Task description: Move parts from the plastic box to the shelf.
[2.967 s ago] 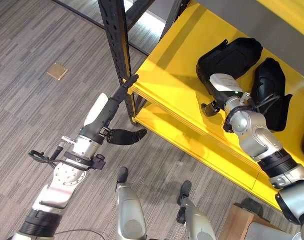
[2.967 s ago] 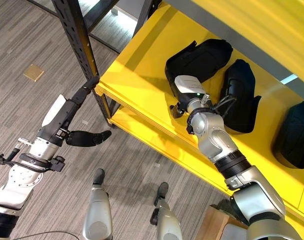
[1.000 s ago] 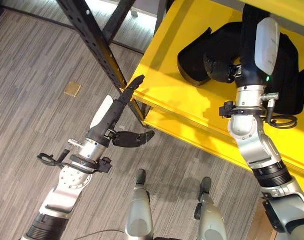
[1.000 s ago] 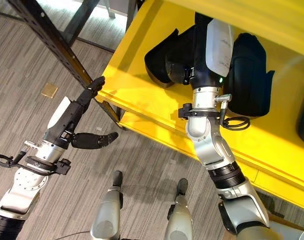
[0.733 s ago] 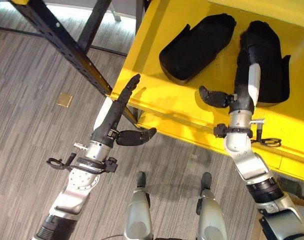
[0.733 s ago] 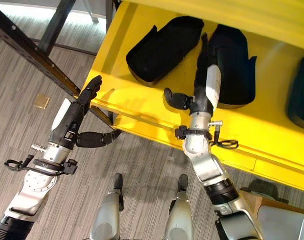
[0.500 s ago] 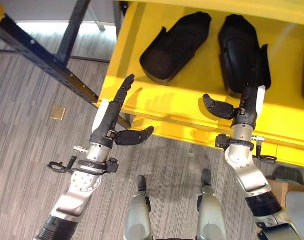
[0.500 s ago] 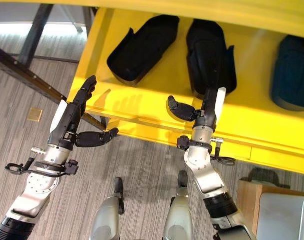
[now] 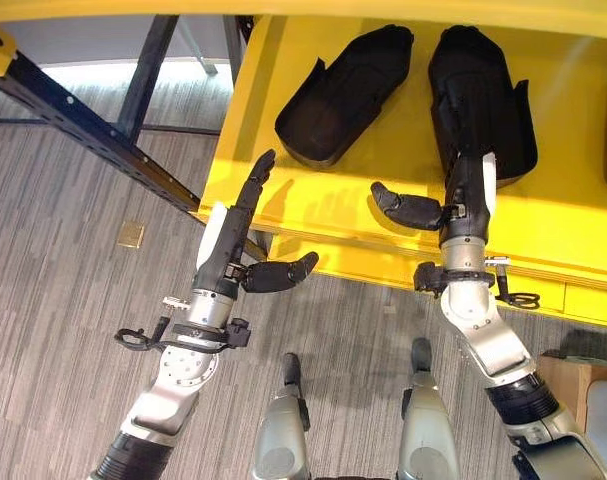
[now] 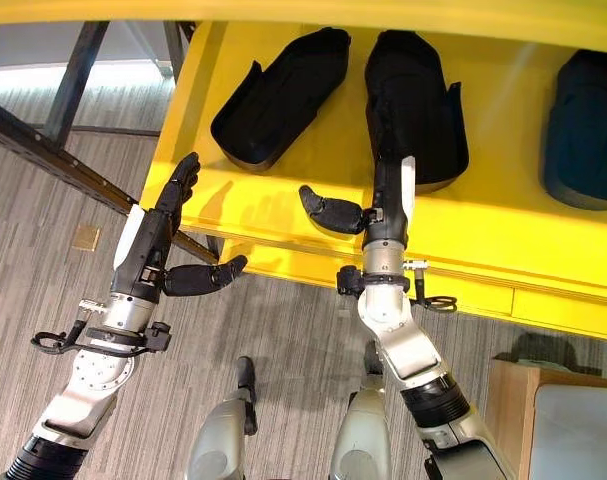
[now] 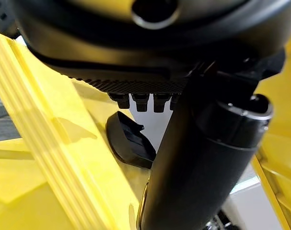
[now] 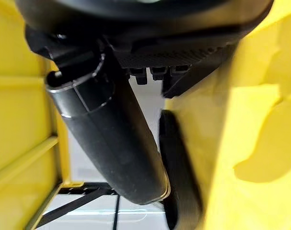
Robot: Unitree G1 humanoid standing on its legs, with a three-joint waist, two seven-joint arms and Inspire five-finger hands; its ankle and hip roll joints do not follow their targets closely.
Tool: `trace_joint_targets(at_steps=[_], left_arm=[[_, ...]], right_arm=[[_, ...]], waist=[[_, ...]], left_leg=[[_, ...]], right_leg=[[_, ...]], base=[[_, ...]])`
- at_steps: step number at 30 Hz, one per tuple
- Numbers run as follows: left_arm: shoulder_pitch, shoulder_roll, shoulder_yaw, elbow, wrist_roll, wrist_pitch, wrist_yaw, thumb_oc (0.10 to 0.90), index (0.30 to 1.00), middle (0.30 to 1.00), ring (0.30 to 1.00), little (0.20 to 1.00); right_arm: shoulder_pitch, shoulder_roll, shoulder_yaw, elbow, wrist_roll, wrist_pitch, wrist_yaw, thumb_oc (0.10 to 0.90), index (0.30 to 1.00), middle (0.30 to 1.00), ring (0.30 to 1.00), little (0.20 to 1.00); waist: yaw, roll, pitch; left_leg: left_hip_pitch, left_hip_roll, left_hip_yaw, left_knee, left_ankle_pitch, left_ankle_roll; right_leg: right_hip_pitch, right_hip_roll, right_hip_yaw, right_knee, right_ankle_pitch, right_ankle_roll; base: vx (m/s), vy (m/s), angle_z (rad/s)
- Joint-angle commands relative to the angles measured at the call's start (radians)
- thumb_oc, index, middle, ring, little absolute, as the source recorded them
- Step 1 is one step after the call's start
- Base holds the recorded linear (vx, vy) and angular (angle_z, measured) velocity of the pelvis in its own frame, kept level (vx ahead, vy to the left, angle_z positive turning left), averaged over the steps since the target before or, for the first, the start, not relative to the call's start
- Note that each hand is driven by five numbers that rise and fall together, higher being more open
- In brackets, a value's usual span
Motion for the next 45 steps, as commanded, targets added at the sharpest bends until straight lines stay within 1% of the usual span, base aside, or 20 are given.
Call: trace_joint_targets(at_steps=[1, 2, 3, 4, 5, 8, 10, 13, 15, 21, 23, 24, 27, 29, 31, 33, 37, 40, 41, 45], left_arm=[[-0.020, 0.026, 0.036, -0.109, 0.009, -0.092, 0.015, 0.900, 1.000, 1.000, 1.000, 1.000], [-0.017, 0.024, 0.036, -0.111, 0.009, -0.092, 0.014, 0.900, 1.000, 1.000, 1.000, 1.000], [-0.015, 0.020, 0.036, -0.116, 0.011, -0.092, 0.014, 0.900, 1.000, 1.000, 1.000, 1.000], [-0.015, 0.017, 0.032, -0.124, 0.014, -0.084, 0.021, 0.900, 1.000, 1.000, 1.000, 1.000], [-0.016, 0.018, 0.031, -0.126, 0.015, -0.080, 0.024, 0.900, 1.000, 1.000, 1.000, 1.000], [-0.020, 0.023, 0.030, -0.127, 0.011, -0.077, 0.027, 0.900, 1.000, 1.000, 1.000, 1.000], [-0.020, 0.030, 0.032, -0.124, 0.004, -0.084, 0.021, 0.900, 1.000, 1.000, 1.000, 1.000], [-0.018, 0.036, 0.035, -0.121, -0.002, -0.091, 0.008, 0.900, 1.000, 1.000, 1.000, 1.000], [-0.019, 0.039, 0.032, -0.114, -0.002, -0.099, -0.001, 0.900, 1.000, 1.000, 1.000, 1.000], [-0.033, 0.045, 0.025, -0.097, -0.005, -0.105, -0.028, 0.900, 1.000, 1.000, 1.000, 1.000], [-0.035, 0.047, 0.021, -0.095, -0.004, -0.104, -0.036, 0.900, 1.000, 1.000, 1.000, 1.000], [-0.038, 0.049, 0.018, -0.093, -0.004, -0.104, -0.046, 0.900, 1.000, 1.000, 1.000, 1.000], [-0.037, 0.052, 0.017, -0.093, -0.006, -0.105, -0.057, 0.900, 1.000, 1.000, 1.000, 1.000], [-0.037, 0.056, 0.016, -0.090, -0.008, -0.110, -0.064, 0.900, 1.000, 1.000, 1.000, 1.000], [-0.037, 0.056, 0.012, -0.089, -0.007, -0.112, -0.061, 0.900, 1.000, 1.000, 1.000, 1.000], [-0.037, 0.059, 0.013, -0.087, -0.009, -0.116, -0.061, 0.900, 1.000, 1.000, 1.000, 1.000], [-0.041, 0.064, 0.011, -0.081, -0.018, -0.120, -0.069, 0.900, 1.000, 1.000, 1.000, 1.000], [-0.038, 0.075, 0.013, -0.080, -0.029, -0.118, -0.082, 0.900, 1.000, 1.000, 1.000, 1.000], [-0.037, 0.085, 0.017, -0.075, -0.038, -0.125, -0.093, 0.900, 1.000, 1.000, 1.000, 1.000], [-0.040, 0.095, 0.016, -0.069, -0.045, -0.133, -0.101, 0.900, 1.000, 1.000, 1.000, 1.000]], right_arm=[[-0.087, 0.022, -0.064, -0.147, -0.064, -0.140, 0.027, 0.900, 1.000, 1.000, 1.000, 1.000], [-0.081, 0.021, -0.069, -0.164, -0.064, -0.142, 0.045, 0.900, 1.000, 1.000, 1.000, 1.000], [-0.068, 0.021, -0.064, -0.213, -0.068, -0.123, 0.086, 0.900, 1.000, 1.000, 1.000, 1.000], [-0.062, 0.025, -0.049, -0.249, -0.078, -0.090, 0.088, 0.900, 1.000, 1.000, 1.000, 1.000], [-0.062, 0.026, -0.038, -0.260, -0.083, -0.072, 0.085, 0.900, 1.000, 1.000, 1.000, 1.000], [-0.076, 0.030, -0.008, -0.238, -0.065, -0.039, 0.061, 0.900, 1.000, 1.000, 1.000, 1.000], [-0.085, 0.029, -0.001, -0.206, -0.060, -0.033, 0.034, 0.900, 1.000, 1.000, 1.000, 1.000], [-0.092, 0.026, -0.010, -0.156, -0.051, -0.035, 0.024, 0.900, 1.000, 1.000, 1.000, 1.000], [-0.108, 0.028, -0.017, -0.116, -0.043, -0.019, 0.015, 0.900, 1.000, 1.000, 1.000, 1.000], [-0.167, 0.035, -0.043, 0.016, -0.006, 0.009, 0.029, 0.900, 1.000, 1.000, 1.000, 1.000], [-0.186, 0.039, -0.050, 0.049, -0.006, 0.015, 0.014, 0.900, 1.000, 1.000, 1.000, 1.000], [-0.210, 0.037, -0.067, 0.083, 0.008, 0.028, -0.020, 0.900, 1.000, 1.000, 1.000, 1.000], [-0.236, 0.023, -0.098, 0.129, 0.018, 0.021, -0.052, 0.900, 1.000, 1.000, 1.000, 1.000], [-0.250, 0.006, -0.146, 0.165, 0.053, 0.003, -0.029, 0.900, 1.000, 1.000, 1.000, 1.000], [-0.260, 0.005, -0.161, 0.178, 0.075, 0.020, -0.016, 0.900, 1.000, 1.000, 1.000, 1.000], [-0.271, 0.002, -0.167, 0.194, 0.083, 0.025, -0.003, 0.900, 1.000, 1.000, 1.000, 1.000], [-0.302, -0.006, -0.168, 0.237, 0.146, 0.029, 0.015, 0.900, 1.000, 1.000, 1.000, 1.000], [-0.338, -0.027, -0.179, 0.269, 0.239, 0.055, 0.017, 0.900, 1.000, 1.000, 1.000, 1.000], [-0.361, -0.044, -0.189, 0.306, 0.263, 0.050, 0.031, 0.900, 1.000, 1.000, 1.000, 1.000], [-0.394, -0.063, -0.198, 0.347, 0.288, 0.057, 0.057, 0.900, 1.000, 1.000, 1.000, 1.000]], waist=[[0.017, -0.035, -0.086], [0.016, -0.035, -0.086], [0.015, -0.033, -0.084], [0.013, -0.032, -0.082], [0.013, -0.032, -0.080], [0.018, -0.032, -0.077], [0.024, -0.032, -0.074], [0.031, -0.032, -0.073], [0.038, -0.034, -0.073], [0.059, -0.039, -0.073], [0.065, -0.041, -0.073], [0.072, -0.043, -0.074], [0.081, -0.042, -0.074], [0.087, -0.040, -0.073], [0.091, -0.038, -0.072], [0.095, -0.037, -0.072], [0.106, -0.037, -0.074], [0.118, -0.041, -0.076], [0.126, -0.043, -0.078], [0.137, -0.048, -0.080]], left_leg=[[-0.014, 0.018, 0.010, -0.044, 0.043, 0.046], [-0.015, 0.017, 0.009, -0.043, 0.042, 0.045], [-0.016, 0.015, 0.010, -0.041, 0.040, 0.045], [-0.016, 0.014, 0.012, -0.039, 0.040, 0.046], [-0.016, 0.012, 0.012, -0.038, 0.040, 0.046], [-0.016, 0.010, 0.012, -0.037, 0.041, 0.047], [-0.018, 0.009, 0.006, -0.034, 0.041, 0.048], [-0.019, 0.009, -0.002, -0.034, 0.041, 0.048], [-0.021, 0.011, -0.007, -0.032, 0.040, 0.049], [-0.028, 0.007, -0.028, -0.020, 0.038, 0.053], [-0.029, 0.007, -0.031, -0.018, 0.038, 0.053], [-0.033, 0.008, -0.035, -0.014, 0.038, 0.053], [-0.034, 0.007, -0.041, -0.013, 0.038, 0.053], [-0.038, 0.003, -0.047, -0.011, 0.036, 0.054], [-0.041, 0.001, -0.048, -0.009, 0.035, 0.055], [-0.042, -0.001, -0.050, -0.008, 0.035, 0.056], [-0.042, -0.004, -0.053, -0.008, 0.038, 0.056], [-0.043, -0.006, -0.058, -0.003, 0.037, 0.057], [-0.044, -0.006, -0.061, -0.002, 0.037, 0.057], [-0.047, -0.007, -0.065, -0.002, 0.038, 0.057]], right_leg=[[0.038, 0.033, 0.016, 0.164, -0.215, -0.083], [0.037, 0.033, 0.016, 0.165, -0.215, -0.083], [0.034, 0.033, 0.019, 0.169, -0.216, -0.082], [0.032, 0.033, 0.021, 0.174, -0.217, -0.082], [0.029, 0.033, 0.023, 0.177, -0.218, -0.082], [0.028, 0.032, 0.024, 0.181, -0.219, -0.083], [0.030, 0.030, 0.021, 0.184, -0.221, -0.084], [0.034, 0.029, 0.014, 0.185, -0.224, -0.084], [0.036, 0.028, 0.007, 0.186, -0.224, -0.085], [0.046, 0.028, -0.005, 0.189, -0.227, -0.090], [0.051, 0.027, -0.010, 0.186, -0.226, -0.091], [0.057, 0.025, -0.016, 0.184, -0.226, -0.091], [0.065, 0.024, -0.021, 0.180, -0.226, -0.091], [0.072, 0.023, -0.026, 0.174, -0.225, -0.089], [0.074, 0.023, -0.028, 0.174, -0.225, -0.090], [0.076, 0.022, -0.029, 0.174, -0.227, -0.090], [0.088, 0.021, -0.036, 0.166, -0.225, -0.090], [0.102, 0.020, -0.044, 0.160, -0.225, -0.089], [0.109, 0.019, -0.049, 0.155, -0.226, -0.087], [0.119, 0.019, -0.055, 0.146, -0.224, -0.084]], base=[[0.02, -0.012, 0.07], [0.03, 0.013, 0.06], [0.03, 0.029, 0.04], [0.03, 0.037, 0.02], [0.00, 0.000, 0.00], [0.00, 0.000, 0.00], [0.01, -0.015, 0.01], [0.01, -0.037, 0.07], [0.02, -0.063, 0.14], [0.03, -0.056, 0.03], [0.03, -0.067, 0.11], [0.03, -0.057, 0.14], [0.03, -0.045, 0.09], [0.02, -0.037, 0.04], [0.01, -0.010, 0.06], [0.01, -0.006, 0.07], [0.02, -0.010, 0.06], [0.03, -0.036, 0.05], [0.02, -0.048, 0.09], [0.01, -0.034, 0.09]])
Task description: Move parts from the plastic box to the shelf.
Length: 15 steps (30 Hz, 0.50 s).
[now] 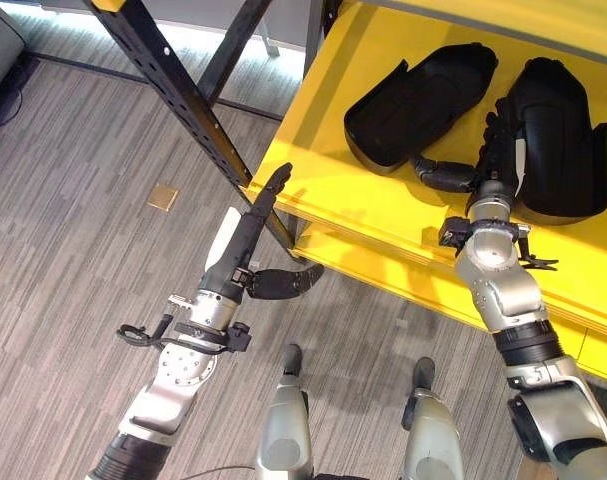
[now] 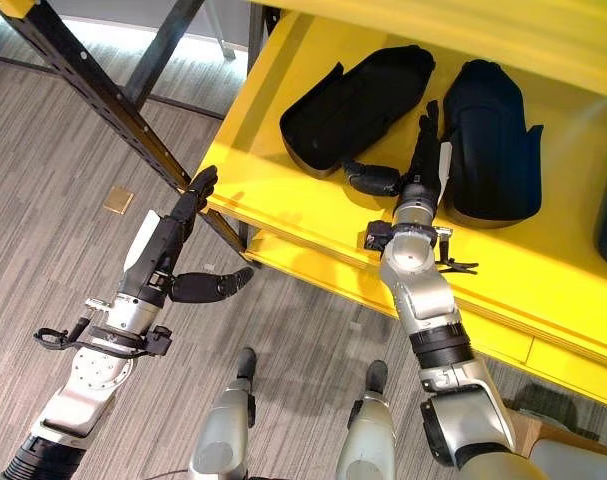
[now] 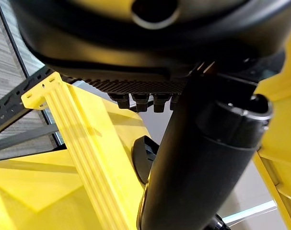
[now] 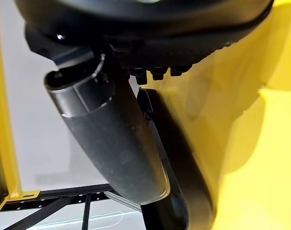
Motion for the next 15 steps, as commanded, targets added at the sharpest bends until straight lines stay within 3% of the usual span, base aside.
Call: trace_joint_targets(at_steps=[1, 8, 9, 15], left_arm=[[-0.030, 0.065, 0.018, -0.082, -0.048, -0.135, 0.010, 0.900, 1.000, 1.000, 1.000, 1.000], [-0.030, 0.071, 0.018, -0.076, -0.052, -0.143, 0.007, 0.900, 1.000, 1.000, 1.000, 1.000], [-0.031, 0.084, 0.016, -0.075, -0.058, -0.142, 0.004, 0.900, 1.000, 1.000, 1.000, 1.000], [-0.037, 0.095, 0.013, -0.069, -0.067, -0.146, 0.001, 0.900, 1.000, 1.000, 1.000, 1.000]], right_arm=[[-0.128, -0.031, -0.048, -0.064, 0.041, -0.056, 0.024, 0.900, 1.000, 1.000, 1.000, 1.000], [-0.143, -0.043, -0.045, -0.042, 0.054, -0.050, 0.027, 0.900, 1.000, 1.000, 1.000, 1.000], [-0.186, -0.076, -0.040, 0.051, 0.085, -0.043, 0.043, 0.900, 1.000, 1.000, 1.000, 1.000], [-0.235, -0.104, -0.035, 0.129, 0.148, -0.052, 0.058, 0.900, 1.000, 1.000, 1.000, 1.000]], waist=[[0.012, -0.050, -0.080], [0.017, -0.053, -0.080], [0.036, -0.062, -0.085], [0.047, -0.065, -0.084]], left_leg=[[-0.029, -0.012, 0.036, -0.024, 0.030, 0.062], [-0.031, -0.010, 0.036, -0.023, 0.031, 0.061], [-0.040, -0.011, 0.035, -0.019, 0.035, 0.060], [-0.046, -0.013, 0.030, -0.014, 0.036, 0.060]], right_leg=[[0.090, 0.022, 0.034, 0.063, -0.161, -0.074], [0.098, 0.022, 0.032, 0.056, -0.160, -0.073], [0.116, 0.022, 0.024, 0.044, -0.162, -0.070], [0.134, 0.021, 0.017, 0.031, -0.160, -0.068]], base=[[0.00, -0.035, 0.08], [0.00, -0.013, 0.01], [0.01, -0.068, 0.01], [0.00, -0.021, 0.04]])
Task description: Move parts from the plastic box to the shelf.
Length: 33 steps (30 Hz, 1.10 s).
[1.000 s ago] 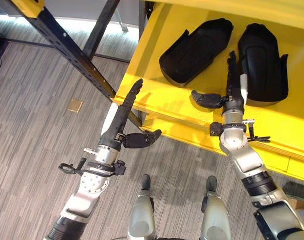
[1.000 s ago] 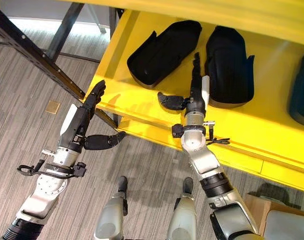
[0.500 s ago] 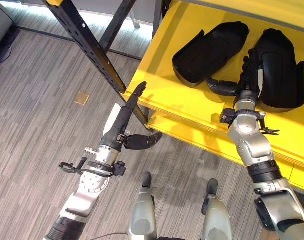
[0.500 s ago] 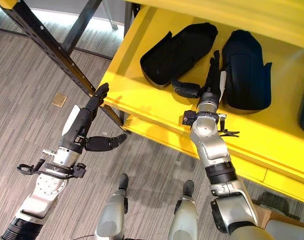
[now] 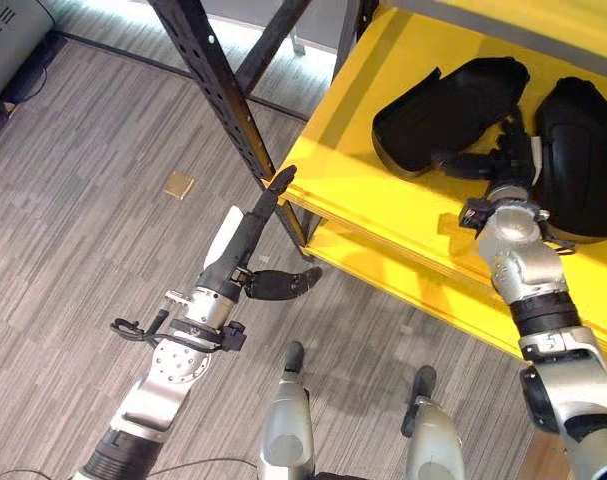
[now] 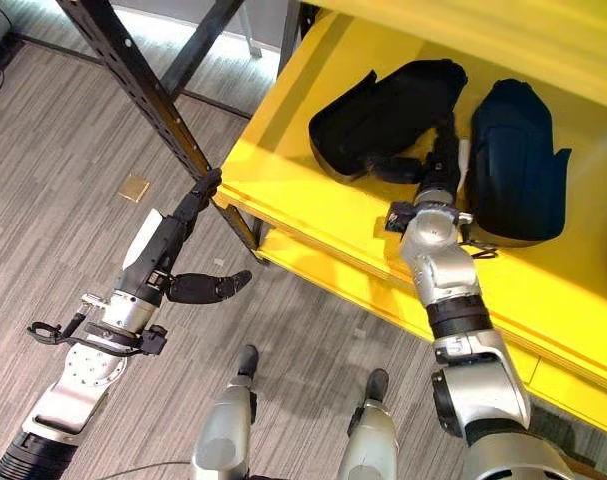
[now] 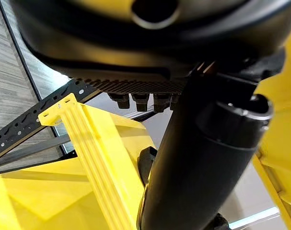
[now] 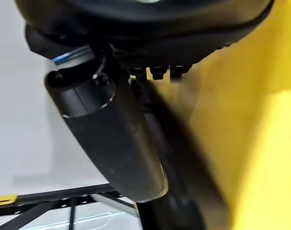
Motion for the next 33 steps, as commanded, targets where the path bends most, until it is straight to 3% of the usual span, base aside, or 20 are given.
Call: trace_joint_targets(at_steps=[1, 18, 33], left_arm=[[-0.024, 0.077, 0.016, -0.084, -0.041, -0.124, 0.017, 0.900, 1.000, 1.000, 1.000, 1.000], [-0.026, 0.120, 0.004, -0.085, -0.049, -0.122, 0.043, 0.900, 1.000, 1.000, 1.000, 1.000], [-0.033, 0.148, 0.002, -0.080, -0.051, -0.117, 0.065, 0.900, 1.000, 1.000, 1.000, 1.000]], right_arm=[[-0.118, -0.044, -0.020, -0.020, 0.049, -0.077, 0.016, 0.900, 1.000, 1.000, 1.000, 1.000], [-0.266, -0.158, 0.026, 0.232, 0.144, -0.098, 0.029, 0.900, 1.000, 1.000, 1.000, 1.000], [-0.355, -0.184, 0.065, 0.343, 0.247, -0.101, 0.076, 0.900, 1.000, 1.000, 1.000, 1.000]], waist=[[0.007, -0.066, -0.084], [0.039, -0.087, -0.083], [0.055, -0.093, -0.070]], left_leg=[[-0.050, -0.010, 0.044, -0.015, 0.037, 0.058], [-0.082, -0.008, 0.039, 0.003, 0.037, 0.053], [-0.104, -0.009, 0.037, 0.011, 0.039, 0.050]], right_leg=[[0.118, 0.023, 0.029, 0.041, -0.160, -0.069], [0.156, 0.031, 0.018, -0.001, -0.153, -0.060], [0.155, 0.034, 0.009, -0.009, -0.153, -0.059]], base=[[0.00, 0.000, 0.00], [0.00, -0.006, 0.02], [0.00, -0.001, 0.00]])
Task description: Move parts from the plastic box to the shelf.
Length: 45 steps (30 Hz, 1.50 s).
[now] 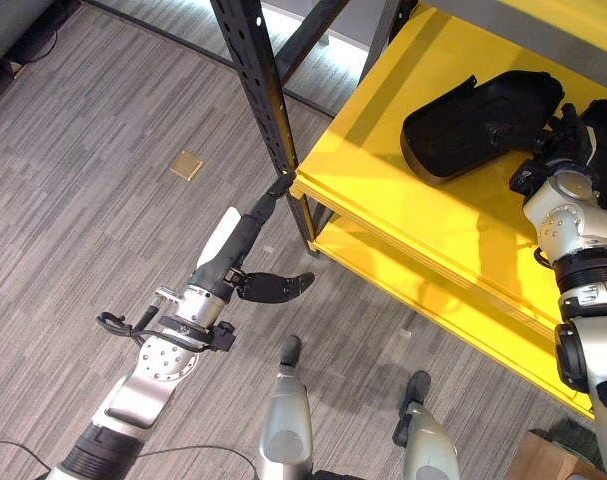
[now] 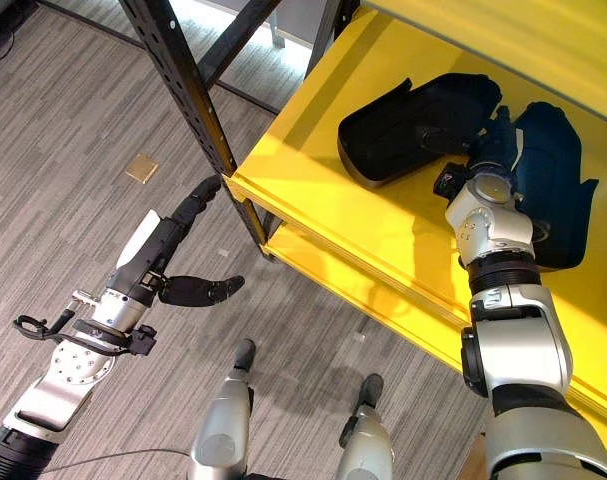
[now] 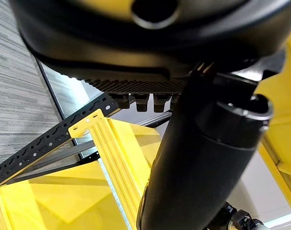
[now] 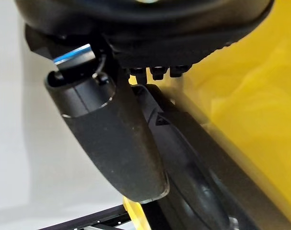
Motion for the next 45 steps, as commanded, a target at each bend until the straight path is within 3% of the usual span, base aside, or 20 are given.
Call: trace_joint_targets(at_steps=[1, 21, 45], left_arm=[[-0.029, 0.047, 0.024, -0.092, -0.044, -0.114, 0.058, 0.900, 1.000, 1.000, 1.000, 1.000], [-0.050, 0.053, 0.020, -0.079, -0.032, -0.108, 0.106, 0.900, 1.000, 1.000, 1.000, 1.000], [-0.041, 0.057, 0.019, -0.090, -0.033, -0.119, 0.105, 0.900, 1.000, 1.000, 1.000, 1.000]], right_arm=[[-0.142, -0.064, 0.061, -0.035, 0.053, -0.099, 0.015, 0.900, 1.000, 1.000, 1.000, 1.000], [-0.196, -0.039, 0.086, 0.024, 0.118, -0.120, 0.031, 0.900, 1.000, 1.000, 1.000, 1.000], [-0.238, -0.053, 0.141, 0.011, 0.027, -0.139, 0.086, 0.900, 1.000, 1.000, 1.000, 1.000]], waist=[[-0.005, -0.055, -0.070], [-0.003, -0.018, -0.014], [0.002, -0.004, 0.001]], left_leg=[[-0.089, -0.004, 0.055, 0.007, 0.039, 0.052], [-0.155, -0.020, 0.049, 0.035, 0.047, 0.058], [-0.164, -0.029, 0.041, 0.043, 0.045, 0.066]], right_leg=[[0.103, 0.030, 0.040, 0.098, -0.204, -0.068], [0.006, 0.023, 0.044, 0.183, -0.234, -0.083], [-0.043, 0.020, 0.039, 0.231, -0.242, -0.089]], base=[[0.00, 0.000, 0.00], [0.00, 0.001, 0.00], [0.00, 0.000, 0.00]])
